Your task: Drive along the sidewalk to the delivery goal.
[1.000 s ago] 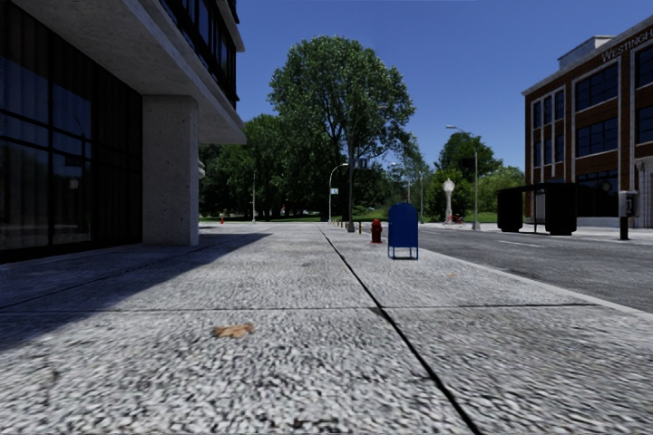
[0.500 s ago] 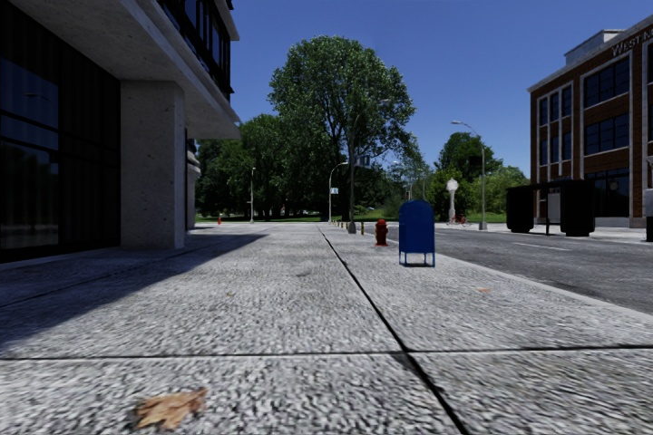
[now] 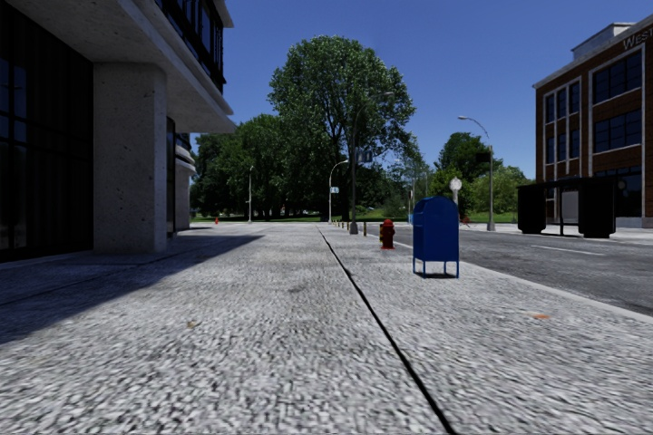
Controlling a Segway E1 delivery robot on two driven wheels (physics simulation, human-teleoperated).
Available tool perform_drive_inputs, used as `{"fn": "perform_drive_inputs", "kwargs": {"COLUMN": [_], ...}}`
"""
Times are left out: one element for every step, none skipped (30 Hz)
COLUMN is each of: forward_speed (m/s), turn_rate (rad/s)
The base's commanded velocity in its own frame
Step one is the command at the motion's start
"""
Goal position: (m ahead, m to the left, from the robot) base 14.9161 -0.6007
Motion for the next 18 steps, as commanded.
{"fn": "perform_drive_inputs", "kwargs": {"forward_speed": [2.0,2.0,2.0,2.0,2.0,2.0,2.0,2.0,2.0,2.0,2.0,2.0,2.0,2.0,2.0,2.0,2.0,2.0], "turn_rate": [0.0,0.0,0.0,0.0,0.0,0.0,0.0,0.0,0.0,0.0,0.0,0.0,0.0,0.0,0.0,0.0,0.0,0.0]}}
